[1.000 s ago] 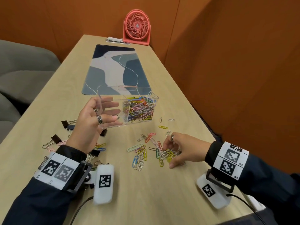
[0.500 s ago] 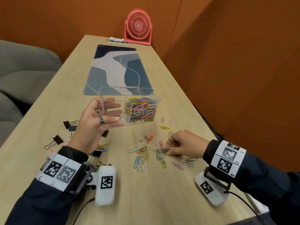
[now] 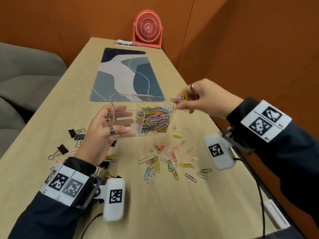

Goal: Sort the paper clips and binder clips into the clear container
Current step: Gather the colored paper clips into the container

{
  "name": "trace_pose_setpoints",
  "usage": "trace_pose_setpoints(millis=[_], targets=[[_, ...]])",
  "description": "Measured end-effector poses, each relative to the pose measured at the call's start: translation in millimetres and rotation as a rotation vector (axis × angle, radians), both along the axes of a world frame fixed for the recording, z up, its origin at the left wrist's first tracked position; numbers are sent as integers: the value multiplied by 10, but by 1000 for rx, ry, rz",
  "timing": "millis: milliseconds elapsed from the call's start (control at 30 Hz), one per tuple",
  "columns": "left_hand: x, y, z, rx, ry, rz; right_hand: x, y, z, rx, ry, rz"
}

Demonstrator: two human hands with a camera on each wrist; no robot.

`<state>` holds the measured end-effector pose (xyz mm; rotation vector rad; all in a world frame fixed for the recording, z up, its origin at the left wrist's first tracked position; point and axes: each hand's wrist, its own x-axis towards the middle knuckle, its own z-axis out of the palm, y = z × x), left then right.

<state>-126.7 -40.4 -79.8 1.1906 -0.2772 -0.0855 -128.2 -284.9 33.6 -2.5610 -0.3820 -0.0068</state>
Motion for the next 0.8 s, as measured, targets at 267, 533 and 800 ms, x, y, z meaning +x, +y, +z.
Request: trace_pose_setpoints(millis=[267,533,800], targets=[[-15,2,15,-16,0,-21,172,411,-14,-4,-72,33],[-14,31,44,-26,-1,7,67,396,-121,-17,-189,35],[31,95,51,-60,5,103,-241,254,-514,81,-229,-16]])
